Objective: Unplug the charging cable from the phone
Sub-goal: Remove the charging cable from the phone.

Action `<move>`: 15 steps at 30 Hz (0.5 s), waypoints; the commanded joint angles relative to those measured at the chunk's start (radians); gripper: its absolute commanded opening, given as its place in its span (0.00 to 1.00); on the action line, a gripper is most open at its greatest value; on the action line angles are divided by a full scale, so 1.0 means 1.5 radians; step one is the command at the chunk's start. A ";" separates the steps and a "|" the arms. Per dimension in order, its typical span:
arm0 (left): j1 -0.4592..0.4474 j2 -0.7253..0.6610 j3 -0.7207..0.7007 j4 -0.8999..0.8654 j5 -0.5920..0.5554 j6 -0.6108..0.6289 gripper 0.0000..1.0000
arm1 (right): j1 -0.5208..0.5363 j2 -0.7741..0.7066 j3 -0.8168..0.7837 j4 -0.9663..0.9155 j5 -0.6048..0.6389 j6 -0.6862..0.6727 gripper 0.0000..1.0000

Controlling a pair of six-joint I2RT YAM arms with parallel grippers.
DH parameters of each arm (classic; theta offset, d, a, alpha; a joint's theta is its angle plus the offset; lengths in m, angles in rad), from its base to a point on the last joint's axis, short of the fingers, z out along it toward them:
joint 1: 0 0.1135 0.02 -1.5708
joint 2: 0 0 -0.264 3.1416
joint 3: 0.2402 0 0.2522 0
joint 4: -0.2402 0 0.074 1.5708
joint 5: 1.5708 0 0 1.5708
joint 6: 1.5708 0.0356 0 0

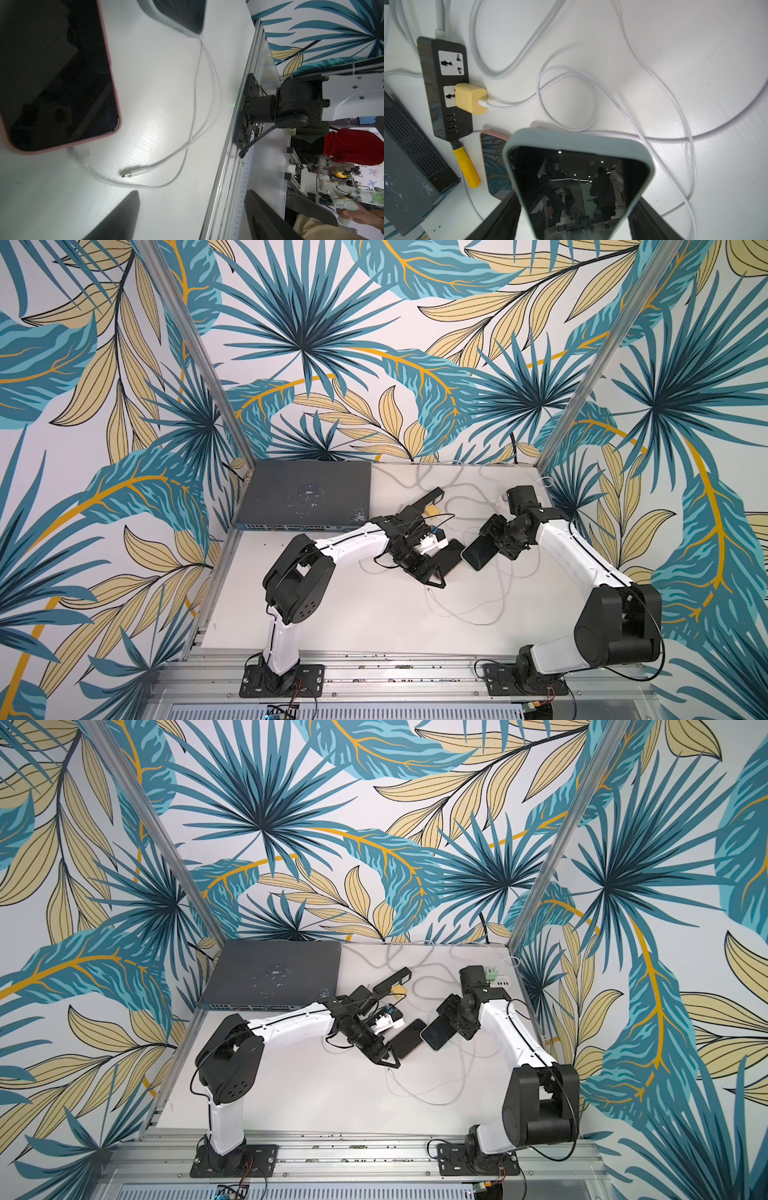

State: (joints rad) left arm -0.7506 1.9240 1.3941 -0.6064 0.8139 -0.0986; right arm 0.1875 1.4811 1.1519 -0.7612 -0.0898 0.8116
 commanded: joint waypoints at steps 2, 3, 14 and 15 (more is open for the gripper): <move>0.020 -0.067 -0.058 0.063 -0.052 -0.038 0.82 | -0.003 0.013 0.028 -0.015 0.001 -0.044 0.70; 0.027 -0.083 -0.074 0.074 -0.069 -0.047 0.81 | -0.003 0.015 0.031 -0.016 -0.001 -0.050 0.70; 0.161 -0.225 -0.193 0.108 -0.274 -0.139 0.82 | 0.059 0.079 0.104 -0.038 -0.021 -0.106 0.69; 0.174 -0.231 -0.198 0.105 -0.286 -0.145 0.81 | 0.075 0.087 0.111 -0.036 -0.025 -0.103 0.69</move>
State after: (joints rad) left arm -0.5301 1.6112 1.1248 -0.4652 0.5022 -0.2668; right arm 0.2497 1.5852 1.2877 -0.7994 -0.0940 0.6815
